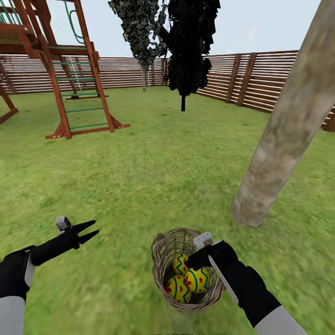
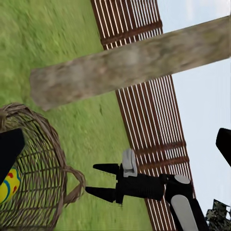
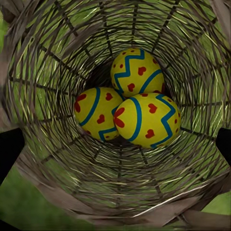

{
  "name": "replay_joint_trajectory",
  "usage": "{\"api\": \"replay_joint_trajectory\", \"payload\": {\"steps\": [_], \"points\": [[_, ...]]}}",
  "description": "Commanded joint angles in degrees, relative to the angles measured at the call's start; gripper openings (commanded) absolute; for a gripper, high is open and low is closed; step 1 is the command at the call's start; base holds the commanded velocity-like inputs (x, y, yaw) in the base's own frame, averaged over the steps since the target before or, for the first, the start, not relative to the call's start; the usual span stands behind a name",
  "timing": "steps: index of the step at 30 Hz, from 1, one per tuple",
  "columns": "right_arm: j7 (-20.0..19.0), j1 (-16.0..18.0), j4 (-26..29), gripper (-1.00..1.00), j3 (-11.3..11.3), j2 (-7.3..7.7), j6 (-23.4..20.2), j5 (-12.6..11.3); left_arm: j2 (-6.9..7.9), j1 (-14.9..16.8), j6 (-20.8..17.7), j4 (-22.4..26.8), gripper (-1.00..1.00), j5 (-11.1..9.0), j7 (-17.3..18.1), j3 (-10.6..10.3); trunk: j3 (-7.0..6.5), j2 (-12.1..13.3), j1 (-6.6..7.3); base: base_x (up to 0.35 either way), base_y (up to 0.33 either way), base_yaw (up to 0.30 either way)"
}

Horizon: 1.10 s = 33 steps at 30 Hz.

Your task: Take the three Easter eggs out of the wicker basket on the lawn in the garden, then place them on the lawn next to a single tree (choose any tree) so that all three eggs are next to the same tree and none are left in the basket.

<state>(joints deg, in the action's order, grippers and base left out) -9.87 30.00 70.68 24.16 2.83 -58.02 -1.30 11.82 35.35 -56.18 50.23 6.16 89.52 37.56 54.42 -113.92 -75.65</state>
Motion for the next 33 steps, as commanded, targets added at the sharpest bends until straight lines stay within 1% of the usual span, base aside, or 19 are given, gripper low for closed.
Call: {"api": "replay_joint_trajectory", "payload": {"steps": [1,15,19,28,31,33], "points": [[0.02,0.04,0.07,1.00,0.09,0.05,-0.21,-0.11,-0.04,0.07,-0.58,0.04,1.00,0.60,0.48,0.14,0.05,-0.02,0.02,-0.060,-0.087,0.281],[0.02,0.06,0.07,1.00,0.09,0.06,-0.16,-0.11,-0.04,0.07,-0.59,0.04,1.00,0.60,0.48,0.12,0.05,-0.02,0.02,-0.007,-0.014,0.286],[0.02,0.05,0.07,1.00,0.09,0.07,-0.17,0.01,-0.04,0.07,-0.58,0.04,1.00,0.64,0.48,0.13,0.05,-0.02,0.02,0.000,-0.179,0.224],[0.13,0.04,0.07,1.00,0.03,0.08,-0.16,0.35,-0.04,0.07,-0.55,0.04,1.00,0.69,0.48,0.07,0.05,-0.02,0.02,0.000,-0.296,0.029],[0.12,0.01,0.02,1.00,-0.01,0.07,-0.12,2.21,-0.04,0.07,-0.53,0.04,1.00,0.69,0.48,0.06,0.05,-0.02,0.02,0.000,-0.314,0.000],[0.12,-0.01,0.01,1.00,-0.15,0.07,-0.09,2.81,-0.04,0.07,-0.54,0.04,1.00,0.69,0.48,0.05,0.05,-0.02,0.02,0.000,-0.314,0.000]]}}
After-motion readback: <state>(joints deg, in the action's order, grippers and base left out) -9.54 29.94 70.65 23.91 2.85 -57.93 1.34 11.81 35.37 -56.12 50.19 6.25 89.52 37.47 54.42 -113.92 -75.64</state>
